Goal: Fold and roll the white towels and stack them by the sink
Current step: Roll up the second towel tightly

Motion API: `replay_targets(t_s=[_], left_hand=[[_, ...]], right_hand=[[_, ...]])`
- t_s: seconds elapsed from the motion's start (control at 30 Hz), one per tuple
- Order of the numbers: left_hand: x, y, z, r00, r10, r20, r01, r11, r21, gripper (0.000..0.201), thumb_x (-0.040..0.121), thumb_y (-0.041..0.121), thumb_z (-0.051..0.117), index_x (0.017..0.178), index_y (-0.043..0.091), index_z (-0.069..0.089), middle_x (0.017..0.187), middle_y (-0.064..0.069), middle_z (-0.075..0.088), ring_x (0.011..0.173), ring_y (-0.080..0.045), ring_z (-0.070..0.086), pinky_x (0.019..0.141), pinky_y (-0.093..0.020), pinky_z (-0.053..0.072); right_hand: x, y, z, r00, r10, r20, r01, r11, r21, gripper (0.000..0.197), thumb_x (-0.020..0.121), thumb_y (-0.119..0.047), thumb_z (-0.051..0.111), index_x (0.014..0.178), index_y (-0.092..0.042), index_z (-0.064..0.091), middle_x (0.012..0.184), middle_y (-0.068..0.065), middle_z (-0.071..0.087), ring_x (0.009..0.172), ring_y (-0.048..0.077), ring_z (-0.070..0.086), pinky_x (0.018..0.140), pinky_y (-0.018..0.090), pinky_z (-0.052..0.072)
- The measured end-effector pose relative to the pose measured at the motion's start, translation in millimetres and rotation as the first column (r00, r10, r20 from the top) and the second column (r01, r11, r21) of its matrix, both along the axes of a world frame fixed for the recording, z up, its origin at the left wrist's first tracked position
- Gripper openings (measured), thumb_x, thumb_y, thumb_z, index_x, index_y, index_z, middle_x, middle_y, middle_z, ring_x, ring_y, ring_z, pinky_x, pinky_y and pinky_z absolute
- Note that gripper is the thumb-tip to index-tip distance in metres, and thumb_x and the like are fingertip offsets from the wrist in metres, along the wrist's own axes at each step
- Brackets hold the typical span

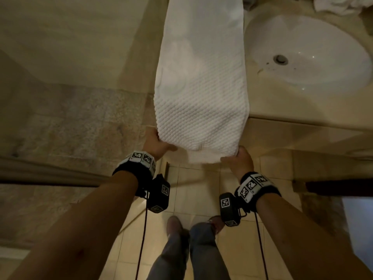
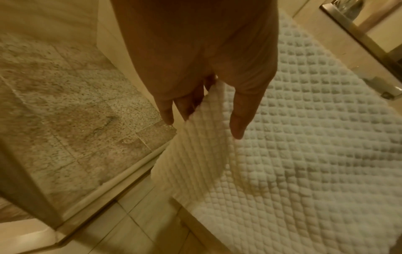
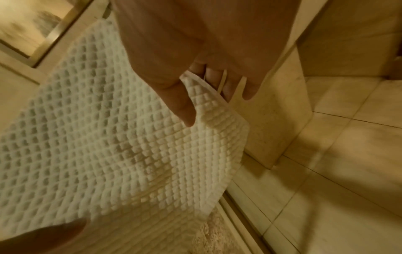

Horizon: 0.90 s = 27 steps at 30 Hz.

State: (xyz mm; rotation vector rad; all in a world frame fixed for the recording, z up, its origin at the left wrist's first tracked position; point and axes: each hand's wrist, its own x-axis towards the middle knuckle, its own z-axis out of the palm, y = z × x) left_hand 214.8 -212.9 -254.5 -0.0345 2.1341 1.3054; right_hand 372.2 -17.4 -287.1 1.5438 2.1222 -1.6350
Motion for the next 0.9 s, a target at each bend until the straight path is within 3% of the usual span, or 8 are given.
replay_targets(t_s=[0.1,0.33,0.47,0.53,0.6,0.67,0.77,0.9], left_hand=[[14,-6,-7,0.995,-0.075,0.061,0.076,0.997,-0.020,0.071,0.060,-0.002,0.082,0.121,0.015,0.050,0.111,0.000,0.058,0.101,-0.017,0.055,0.084,-0.033,0.048],[51,-27,-25,0.948,-0.172,0.269,0.213,0.968,-0.133,0.042,0.077,0.004,0.073,0.117,0.002,0.063,0.110,-0.009,0.064,0.094,-0.022,0.059,0.074,-0.025,0.047],[66,-36,-21,0.950,-0.092,0.298,0.131,0.985,-0.113,0.042,0.088,0.010,0.063,0.129,0.009,0.052,0.126,-0.011,0.058,0.110,-0.029,0.057,0.091,-0.038,0.050],[70,-40,-15,0.945,-0.054,0.323,0.101,0.986,-0.130,0.045,0.091,0.018,0.060,0.133,0.011,0.045,0.129,-0.012,0.054,0.107,-0.032,0.059,0.081,-0.047,0.057],[74,-44,-8,0.938,-0.005,0.347,0.050,0.991,-0.120,0.039,0.094,0.016,0.056,0.129,0.010,0.041,0.125,-0.012,0.049,0.091,-0.031,0.061,0.055,-0.040,0.060],[75,-47,0,0.929,0.064,0.364,-0.036,0.996,-0.082,0.030,0.094,0.012,0.055,0.121,0.014,0.040,0.123,-0.015,0.046,0.078,-0.030,0.061,0.043,-0.034,0.056],[77,-56,6,0.967,0.121,0.225,-0.109,0.992,-0.066,0.037,0.092,0.014,0.057,0.118,0.023,0.033,0.112,-0.018,0.053,0.066,-0.031,0.067,0.053,-0.041,0.059],[88,-70,15,0.995,0.060,0.085,-0.063,0.997,0.037,0.036,0.096,0.010,0.050,0.119,0.028,0.027,0.086,-0.016,0.061,0.062,-0.030,0.065,0.063,-0.050,0.059]], right_hand=[[13,-5,-10,1.000,0.003,0.008,-0.003,0.996,-0.085,0.050,0.080,-0.017,0.073,0.127,-0.014,0.056,0.118,0.001,0.063,0.102,0.019,0.060,0.087,0.032,0.050],[36,-29,-19,0.999,0.015,0.042,-0.012,0.997,-0.074,0.037,0.088,-0.028,0.067,0.120,-0.012,0.057,0.108,0.001,0.062,0.095,0.019,0.057,0.082,0.027,0.044],[51,-35,-18,0.998,-0.013,0.066,0.020,0.995,-0.098,0.020,0.090,-0.030,0.065,0.104,-0.016,0.063,0.108,0.004,0.067,0.097,0.023,0.061,0.087,0.031,0.048],[57,-35,-16,0.995,-0.031,0.094,0.041,0.994,-0.102,0.025,0.090,-0.035,0.063,0.102,-0.014,0.063,0.109,0.006,0.066,0.099,0.025,0.061,0.090,0.034,0.048],[62,-36,-12,0.991,-0.046,0.128,0.064,0.989,-0.136,0.038,0.088,-0.044,0.062,0.109,-0.012,0.061,0.114,0.006,0.064,0.104,0.027,0.059,0.093,0.044,0.051],[65,-38,-5,0.990,-0.095,0.103,0.114,0.974,-0.198,0.032,0.090,-0.038,0.062,0.110,-0.013,0.060,0.114,0.008,0.063,0.103,0.028,0.061,0.087,0.050,0.055],[69,-41,10,0.987,-0.159,0.038,0.164,0.957,-0.239,0.021,0.090,-0.018,0.065,0.109,-0.012,0.057,0.113,0.012,0.064,0.090,0.029,0.066,0.072,0.041,0.059],[81,-38,30,0.982,-0.182,-0.051,0.168,0.965,-0.202,0.044,0.088,-0.009,0.065,0.123,-0.025,0.043,0.113,0.010,0.058,0.061,0.018,0.064,0.060,0.029,0.054]])
